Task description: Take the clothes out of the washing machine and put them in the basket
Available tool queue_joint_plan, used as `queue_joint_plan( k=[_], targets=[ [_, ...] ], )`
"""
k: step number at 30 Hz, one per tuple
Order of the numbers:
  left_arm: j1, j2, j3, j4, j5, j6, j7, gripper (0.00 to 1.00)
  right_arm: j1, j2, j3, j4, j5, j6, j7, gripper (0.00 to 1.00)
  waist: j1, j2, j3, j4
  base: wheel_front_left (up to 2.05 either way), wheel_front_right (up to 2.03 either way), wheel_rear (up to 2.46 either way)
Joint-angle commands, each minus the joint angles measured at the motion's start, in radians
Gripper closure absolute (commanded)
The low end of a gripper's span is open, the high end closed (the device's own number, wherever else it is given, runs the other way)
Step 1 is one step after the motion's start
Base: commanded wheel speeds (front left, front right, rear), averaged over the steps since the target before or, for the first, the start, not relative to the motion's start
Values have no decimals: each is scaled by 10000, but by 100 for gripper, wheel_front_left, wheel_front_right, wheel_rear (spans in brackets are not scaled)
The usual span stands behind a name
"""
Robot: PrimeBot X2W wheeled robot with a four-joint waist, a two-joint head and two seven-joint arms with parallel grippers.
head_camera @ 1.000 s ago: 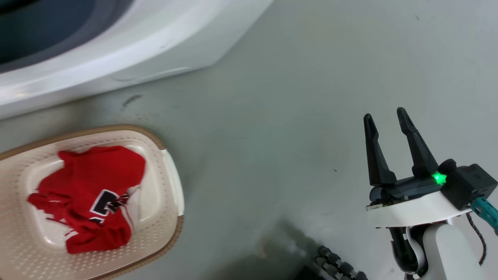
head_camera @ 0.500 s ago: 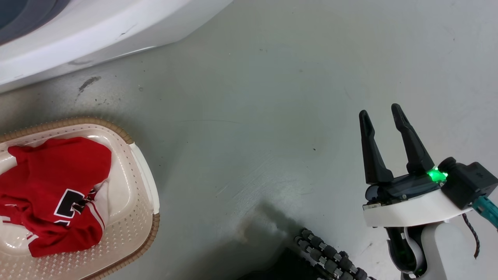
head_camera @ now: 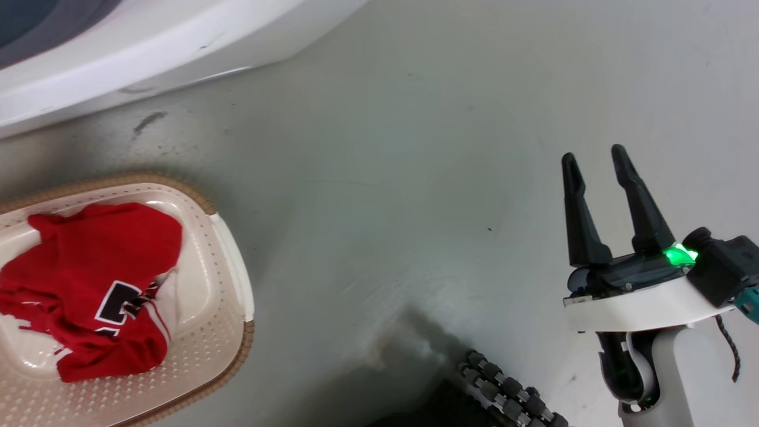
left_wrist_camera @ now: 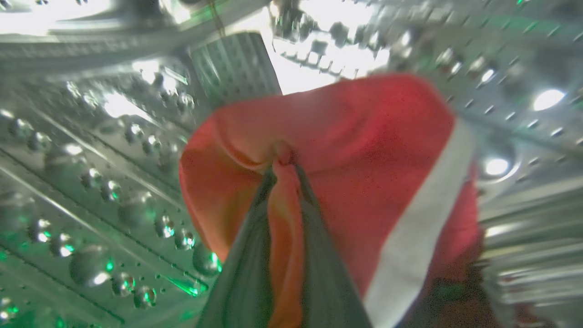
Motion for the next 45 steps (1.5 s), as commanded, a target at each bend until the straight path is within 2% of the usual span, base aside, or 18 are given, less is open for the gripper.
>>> queue_joint_plan(
  k=[1, 9, 16, 19, 23, 28, 36, 40, 45],
  targets=[
    [65, -60, 24, -34, -70, -13, -271, 100, -144, 19, -71, 25, -74, -9, -20, 0, -1, 0, -176, 210, 0, 0, 0],
    [1177, -280, -758, -233, -261, -18, -3335, 100, -157, 15, -727, 269, -683, -10, -20, 0, -1, 0, -1335, 1084, 0, 0, 0],
    [2532, -878, -627, 325, -728, -19, -6238, 100, 142, 7, -1036, 481, -1300, -10, -20, 0, -1, 0, -2704, 1824, 0, 0, 0],
    [3193, -1153, -529, 546, -894, 19, -7020, 100, 198, 13, -1218, 521, -1488, -9, -20, 0, -1, 0, -3218, 2098, 0, 0, 0],
    [4111, -1504, -410, 263, -833, 99, -7322, 100, 431, 5, -1359, 567, -1810, -10, -20, 0, -1, 0, -3887, 2448, 0, 0, 0],
    [5626, -1658, 200, -1380, -436, 445, -7340, 100, 678, 10, -1451, 649, -2066, -10, -20, 0, -1, 0, -4573, 2865, 0, 0, 0],
    [8548, -2292, 1594, -4254, 325, 970, -7334, 100, 1184, 10, -1488, 807, -2371, -10, -20, 0, -1, 0, -5706, 3511, 0, 0, 0],
    [9839, -2695, 2053, -5544, 719, 1007, -7332, 100, 1452, 9, -1617, 895, -2501, -9, -20, 0, -1, 0, -6208, 3868, 0, 0, 0],
    [11101, -3133, 2157, -6773, 1063, 861, -7334, 100, 1824, 9, -1703, 1000, -2613, -9, -20, 0, -1, 0, -6704, 4245, 0, 0, 0]
  ],
)
